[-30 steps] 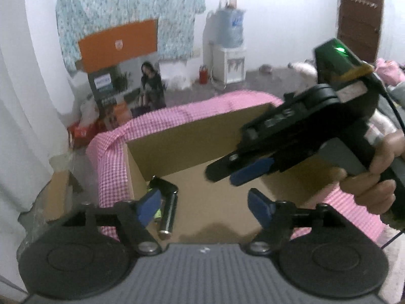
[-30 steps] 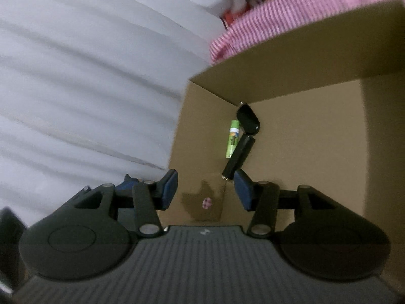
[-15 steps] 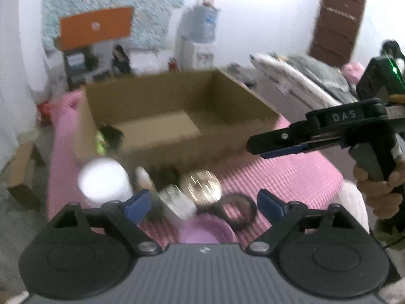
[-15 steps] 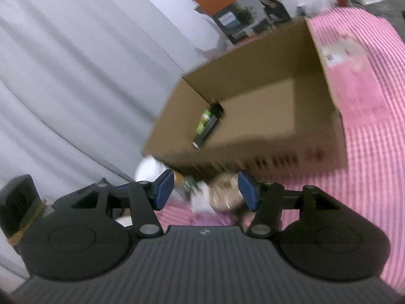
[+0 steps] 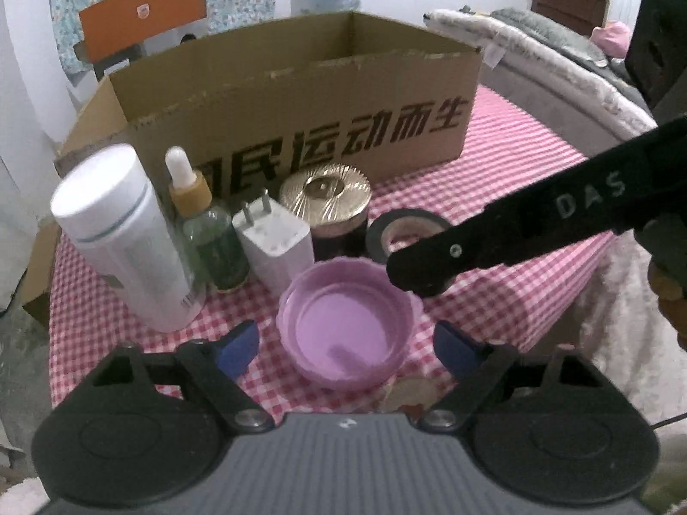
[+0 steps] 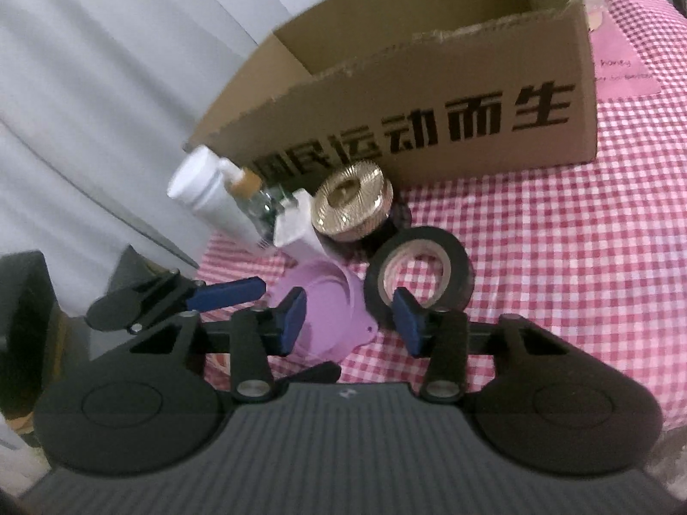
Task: Organize rigid objects
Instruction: 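Move the right gripper back toward the pink bowl and tape roll, then grasp the rim of the pink bowl with the right gripper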
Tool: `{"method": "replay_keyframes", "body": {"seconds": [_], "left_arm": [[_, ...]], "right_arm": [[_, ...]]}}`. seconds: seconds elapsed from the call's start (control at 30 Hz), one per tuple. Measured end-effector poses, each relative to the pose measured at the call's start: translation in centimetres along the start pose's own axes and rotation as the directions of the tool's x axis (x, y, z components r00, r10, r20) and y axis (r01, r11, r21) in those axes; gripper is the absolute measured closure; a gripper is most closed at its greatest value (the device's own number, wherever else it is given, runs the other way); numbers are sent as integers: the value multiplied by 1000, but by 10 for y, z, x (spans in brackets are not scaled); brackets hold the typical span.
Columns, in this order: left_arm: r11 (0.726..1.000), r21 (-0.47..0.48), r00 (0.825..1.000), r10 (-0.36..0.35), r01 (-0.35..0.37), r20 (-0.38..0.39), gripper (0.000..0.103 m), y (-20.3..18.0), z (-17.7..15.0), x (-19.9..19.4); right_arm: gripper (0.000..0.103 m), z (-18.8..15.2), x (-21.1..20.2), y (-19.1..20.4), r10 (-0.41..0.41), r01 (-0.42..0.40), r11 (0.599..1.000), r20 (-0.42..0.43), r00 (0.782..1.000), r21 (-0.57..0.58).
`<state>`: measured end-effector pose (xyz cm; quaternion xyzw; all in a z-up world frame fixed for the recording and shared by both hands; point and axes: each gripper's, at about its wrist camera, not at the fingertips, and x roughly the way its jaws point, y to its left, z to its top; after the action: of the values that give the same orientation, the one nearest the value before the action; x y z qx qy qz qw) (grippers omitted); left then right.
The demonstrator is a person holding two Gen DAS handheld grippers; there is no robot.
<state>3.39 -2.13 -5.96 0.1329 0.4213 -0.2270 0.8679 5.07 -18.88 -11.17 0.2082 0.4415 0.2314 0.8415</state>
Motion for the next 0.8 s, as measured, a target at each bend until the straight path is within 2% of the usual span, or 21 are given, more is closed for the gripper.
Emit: {"method": "replay_keyframes", "body": {"seconds": [0.07, 0.13, 0.3, 0.5, 0.67, 0.8], "left_arm": [[1000, -5, 1000, 0, 0, -2, 26, 0, -2, 5], [1000, -9, 1000, -11, 11, 1, 29, 0, -3, 7], [1000, 3, 1000, -23, 23, 20, 29, -5, -6, 1], [996, 44, 996, -78, 76, 37, 29, -18, -14, -5], [993, 83, 995, -83, 79, 46, 29, -28, -16, -3], [993, 81, 996, -88, 85, 28, 29, -28, -12, -1]], "right_arm": [[70, -1, 5, 2, -12, 12, 1000, 3, 1000, -8], [73, 0, 7, 5, -27, 27, 999, 4, 1000, -19], [79, -1, 9, 11, -48, 48, 998, -12, 999, -40], [79, -13, 1, 13, -67, 66, 997, -36, 997, -28], [80, -17, 0, 9, -110, 110, 994, -31, 993, -19], [87, -15, 4, 4, -110, 110, 994, -35, 993, -5]]}}
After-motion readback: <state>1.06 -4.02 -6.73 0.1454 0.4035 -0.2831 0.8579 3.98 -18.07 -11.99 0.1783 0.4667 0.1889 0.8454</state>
